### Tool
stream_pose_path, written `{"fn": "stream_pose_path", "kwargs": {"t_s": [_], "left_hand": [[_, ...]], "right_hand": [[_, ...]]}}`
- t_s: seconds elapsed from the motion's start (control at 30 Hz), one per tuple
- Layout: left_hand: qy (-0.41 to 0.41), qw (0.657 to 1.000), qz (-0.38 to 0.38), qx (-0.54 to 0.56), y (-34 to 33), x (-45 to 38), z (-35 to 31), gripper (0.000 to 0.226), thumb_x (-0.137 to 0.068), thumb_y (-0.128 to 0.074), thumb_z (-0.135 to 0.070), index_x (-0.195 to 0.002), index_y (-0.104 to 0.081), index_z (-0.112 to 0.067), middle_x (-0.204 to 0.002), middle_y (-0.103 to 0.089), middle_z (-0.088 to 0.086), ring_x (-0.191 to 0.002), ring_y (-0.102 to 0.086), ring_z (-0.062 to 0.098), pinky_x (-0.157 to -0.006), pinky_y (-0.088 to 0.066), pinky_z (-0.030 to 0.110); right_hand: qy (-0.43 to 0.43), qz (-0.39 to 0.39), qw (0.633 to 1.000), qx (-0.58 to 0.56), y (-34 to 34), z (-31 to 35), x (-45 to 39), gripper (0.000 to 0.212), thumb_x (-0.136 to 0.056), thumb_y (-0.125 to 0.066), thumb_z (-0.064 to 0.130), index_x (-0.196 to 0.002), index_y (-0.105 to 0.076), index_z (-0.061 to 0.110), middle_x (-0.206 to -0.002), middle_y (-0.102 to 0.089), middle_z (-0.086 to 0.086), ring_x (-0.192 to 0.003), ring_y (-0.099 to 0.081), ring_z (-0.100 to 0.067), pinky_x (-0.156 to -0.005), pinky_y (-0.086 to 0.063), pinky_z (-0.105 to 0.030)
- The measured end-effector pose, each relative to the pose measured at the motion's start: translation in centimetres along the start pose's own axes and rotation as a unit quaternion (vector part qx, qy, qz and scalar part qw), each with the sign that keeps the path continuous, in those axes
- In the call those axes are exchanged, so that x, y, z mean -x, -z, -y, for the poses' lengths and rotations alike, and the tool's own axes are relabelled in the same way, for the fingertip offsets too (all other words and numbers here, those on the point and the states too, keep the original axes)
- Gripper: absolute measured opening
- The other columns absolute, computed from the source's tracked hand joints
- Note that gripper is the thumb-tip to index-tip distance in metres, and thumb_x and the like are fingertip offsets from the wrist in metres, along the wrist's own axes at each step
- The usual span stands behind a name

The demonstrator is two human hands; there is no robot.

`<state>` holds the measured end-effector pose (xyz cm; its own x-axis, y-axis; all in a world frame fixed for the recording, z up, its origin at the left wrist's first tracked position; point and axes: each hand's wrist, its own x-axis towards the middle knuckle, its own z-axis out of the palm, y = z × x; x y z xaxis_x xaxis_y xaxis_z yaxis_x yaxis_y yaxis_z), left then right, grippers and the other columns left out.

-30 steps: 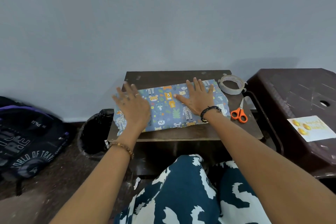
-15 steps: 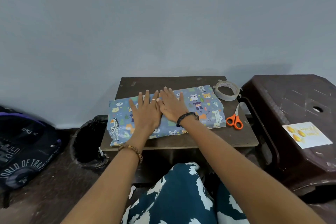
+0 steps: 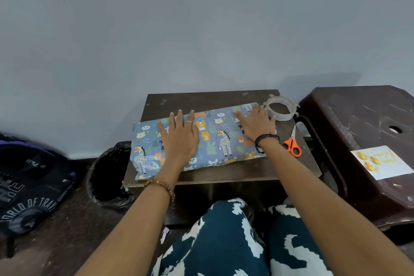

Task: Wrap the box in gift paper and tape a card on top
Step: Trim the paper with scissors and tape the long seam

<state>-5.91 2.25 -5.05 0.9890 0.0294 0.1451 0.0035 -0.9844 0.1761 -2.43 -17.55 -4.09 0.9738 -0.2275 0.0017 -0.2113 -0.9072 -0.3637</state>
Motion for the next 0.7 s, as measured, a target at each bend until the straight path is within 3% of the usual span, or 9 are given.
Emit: {"fn": "stream_pose_path", "kwargs": {"t_s": [0.1, 0.2, 0.3, 0.37, 0.43, 0.53, 0.63, 0.7], "left_hand": [[0.004, 1.000, -0.005, 0.001, 0.0, -0.1, 0.0, 0.048, -0.101, -0.018, -0.033, -0.148, -0.018, -0.029, -0.156, -0.017, 0.005, -0.145, -0.008, 0.025, -0.113, -0.005, 0.055], [-0.005, 1.000, 0.020, -0.003, 0.3, -0.2, -0.1, 0.049, -0.101, -0.017, -0.032, -0.149, -0.014, -0.028, -0.157, -0.013, 0.006, -0.145, -0.006, 0.026, -0.112, -0.005, 0.057], [-0.018, 0.998, 0.050, -0.023, 0.7, -0.5, 0.1, 0.049, -0.102, -0.015, -0.031, -0.150, -0.008, -0.027, -0.157, -0.007, 0.006, -0.145, -0.001, 0.027, -0.110, -0.005, 0.062], [-0.020, 0.998, 0.059, -0.013, 1.0, -0.6, 0.2, 0.049, -0.102, -0.017, -0.033, -0.150, -0.008, -0.026, -0.158, -0.005, 0.005, -0.145, 0.001, 0.027, -0.108, -0.004, 0.065], [-0.018, 0.998, 0.059, 0.020, 1.4, -0.7, -0.2, 0.050, -0.102, -0.020, -0.037, -0.149, -0.011, -0.026, -0.158, -0.005, 0.003, -0.145, 0.003, 0.025, -0.107, -0.002, 0.066], [-0.033, 0.996, 0.064, 0.051, 1.8, -0.8, -1.3, 0.052, -0.101, -0.021, -0.042, -0.149, -0.011, -0.027, -0.158, -0.004, 0.001, -0.145, 0.005, 0.021, -0.109, 0.003, 0.062], [-0.060, 0.996, 0.057, 0.038, 2.1, -0.9, -2.6, 0.053, -0.100, -0.020, -0.045, -0.149, -0.009, -0.029, -0.158, -0.002, 0.000, -0.145, 0.006, 0.020, -0.109, 0.004, 0.061], [-0.065, 0.995, 0.060, 0.033, 2.2, -1.0, -3.5, 0.054, -0.099, -0.019, -0.047, -0.149, -0.008, -0.030, -0.158, -0.001, -0.001, -0.145, 0.008, 0.021, -0.109, 0.004, 0.062]], "right_hand": [[0.008, -0.010, 1.000, -0.025, 0.8, -1.2, -0.2, 0.079, -0.092, -0.038, 0.057, -0.144, -0.024, -0.001, -0.149, -0.029, -0.019, -0.139, -0.025, -0.030, -0.113, -0.019, -0.044], [-0.046, -0.025, 0.986, -0.160, 1.9, -1.8, -0.8, 0.080, -0.080, -0.066, 0.050, -0.135, -0.038, -0.002, -0.135, -0.047, -0.019, -0.124, -0.044, -0.033, -0.101, -0.039, -0.042], [-0.135, 0.000, 0.944, -0.303, 2.5, -2.4, -1.5, 0.047, -0.074, -0.076, 0.037, -0.098, -0.055, 0.003, -0.096, -0.055, -0.009, -0.087, -0.054, -0.022, -0.073, -0.044, -0.031], [-0.176, 0.033, 0.920, -0.348, 2.9, -2.8, -2.0, 0.039, -0.074, -0.077, 0.034, -0.093, -0.055, 0.007, -0.091, -0.053, -0.008, -0.076, -0.049, -0.019, -0.069, -0.041, -0.029], [-0.185, 0.064, 0.920, -0.340, 3.2, -3.1, -2.6, 0.056, -0.076, -0.075, 0.036, -0.113, -0.058, -0.002, -0.103, -0.057, -0.015, -0.083, -0.056, -0.025, -0.080, -0.045, -0.032], [-0.177, 0.080, 0.918, -0.347, 3.7, -3.0, -2.6, 0.058, -0.079, -0.072, 0.035, -0.123, -0.056, -0.001, -0.120, -0.059, -0.012, -0.112, -0.056, -0.030, -0.098, -0.045, -0.037], [-0.185, 0.076, 0.882, -0.427, 4.0, -3.4, -2.3, 0.057, -0.076, -0.077, 0.024, -0.126, -0.056, 0.005, -0.120, -0.058, -0.003, -0.115, -0.054, -0.024, -0.088, -0.046, -0.029], [-0.181, 0.073, 0.881, -0.431, 4.0, -3.5, -2.1, 0.057, -0.077, -0.076, 0.022, -0.127, -0.056, 0.005, -0.124, -0.058, -0.007, -0.117, -0.053, -0.024, -0.091, -0.044, -0.028]]}}
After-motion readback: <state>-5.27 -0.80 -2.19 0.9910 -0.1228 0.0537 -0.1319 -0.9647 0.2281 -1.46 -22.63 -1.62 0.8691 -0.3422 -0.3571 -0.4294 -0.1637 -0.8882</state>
